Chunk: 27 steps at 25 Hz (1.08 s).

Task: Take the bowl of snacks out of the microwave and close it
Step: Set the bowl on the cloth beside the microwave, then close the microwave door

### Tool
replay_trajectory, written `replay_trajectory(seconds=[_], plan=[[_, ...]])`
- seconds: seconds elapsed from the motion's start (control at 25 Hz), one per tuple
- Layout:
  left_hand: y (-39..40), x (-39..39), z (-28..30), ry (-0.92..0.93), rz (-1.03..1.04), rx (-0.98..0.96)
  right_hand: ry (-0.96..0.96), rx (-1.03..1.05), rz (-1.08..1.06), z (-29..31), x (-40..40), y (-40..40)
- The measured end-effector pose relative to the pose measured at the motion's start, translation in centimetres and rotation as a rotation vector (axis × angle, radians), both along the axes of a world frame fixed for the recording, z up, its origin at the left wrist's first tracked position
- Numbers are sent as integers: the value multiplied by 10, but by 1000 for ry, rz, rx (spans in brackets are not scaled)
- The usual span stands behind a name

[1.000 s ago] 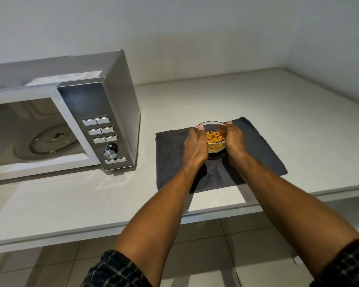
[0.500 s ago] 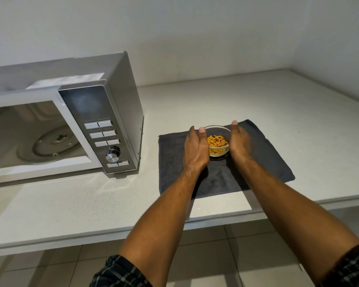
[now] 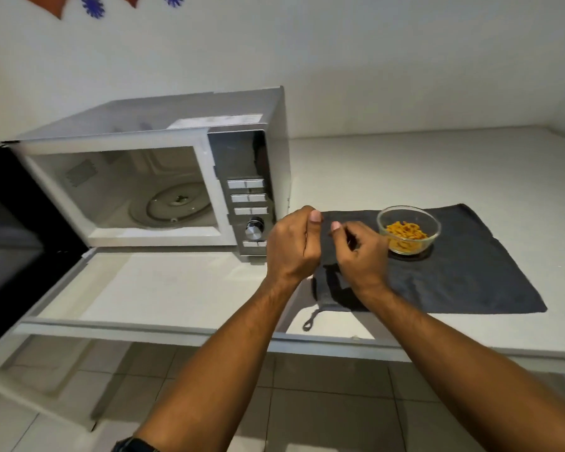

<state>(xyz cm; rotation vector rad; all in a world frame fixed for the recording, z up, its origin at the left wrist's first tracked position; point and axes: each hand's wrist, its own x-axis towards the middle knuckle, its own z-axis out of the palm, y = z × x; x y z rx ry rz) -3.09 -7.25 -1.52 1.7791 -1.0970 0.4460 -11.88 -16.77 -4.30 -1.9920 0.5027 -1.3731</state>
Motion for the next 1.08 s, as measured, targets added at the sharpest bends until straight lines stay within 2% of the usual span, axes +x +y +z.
replay_trajectory(seconds=[0.2,0.36,0.52,0.68,0.76,0.88,1.08], plan=[[84,40,11,-210,196,-6,80,147,227,-16,49,69],[151,71,36,-421,361,94,154,342,428,-22,94,135],[220,106,66,-569,589,182,320,547,644,-24,141,204],[281,151,112,-496,878,394,383,861,817,-20,189,253],[306,169,133,-468,991,504,453,913,856,-19,212,275],[340,194,151,-452,1051,645,566,988,930,-11,238,314],[368,220,159,-248,1203,865,668,1047,1020,-7,262,373]])
